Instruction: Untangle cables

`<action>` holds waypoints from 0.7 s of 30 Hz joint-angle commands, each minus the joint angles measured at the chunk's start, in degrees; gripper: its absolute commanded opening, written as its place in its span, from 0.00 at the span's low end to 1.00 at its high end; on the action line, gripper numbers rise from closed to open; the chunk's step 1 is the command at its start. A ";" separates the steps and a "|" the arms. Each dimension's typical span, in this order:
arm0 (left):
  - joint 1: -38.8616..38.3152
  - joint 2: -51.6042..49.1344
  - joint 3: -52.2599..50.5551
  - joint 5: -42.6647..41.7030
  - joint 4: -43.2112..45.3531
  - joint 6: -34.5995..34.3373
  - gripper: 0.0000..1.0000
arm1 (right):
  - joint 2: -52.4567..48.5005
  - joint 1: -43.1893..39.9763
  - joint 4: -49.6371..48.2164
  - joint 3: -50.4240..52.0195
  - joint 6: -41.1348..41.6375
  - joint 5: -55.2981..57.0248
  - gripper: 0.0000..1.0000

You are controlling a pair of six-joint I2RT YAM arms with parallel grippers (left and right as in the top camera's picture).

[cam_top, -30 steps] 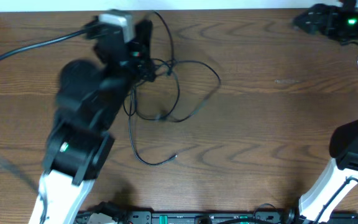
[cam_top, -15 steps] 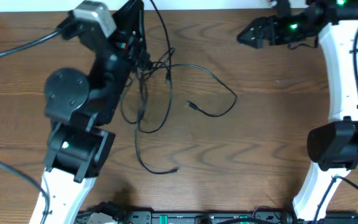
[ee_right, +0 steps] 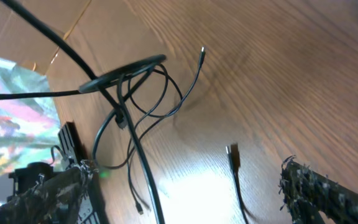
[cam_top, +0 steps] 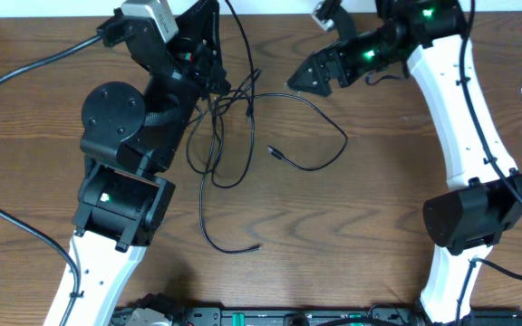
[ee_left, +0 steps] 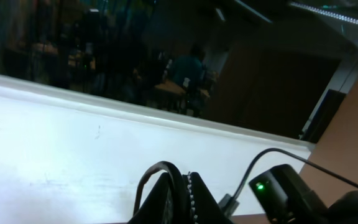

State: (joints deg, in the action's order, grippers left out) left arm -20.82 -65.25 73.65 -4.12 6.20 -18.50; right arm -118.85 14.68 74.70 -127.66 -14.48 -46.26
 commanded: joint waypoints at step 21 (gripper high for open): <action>0.02 0.55 1.01 0.48 0.39 -6.93 0.07 | -4.55 11.56 -14.97 0.07 24.57 19.85 0.89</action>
State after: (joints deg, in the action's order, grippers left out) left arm -20.82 -65.25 73.65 -4.14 6.15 -24.40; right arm -121.67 24.77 60.97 -127.66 0.54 -36.71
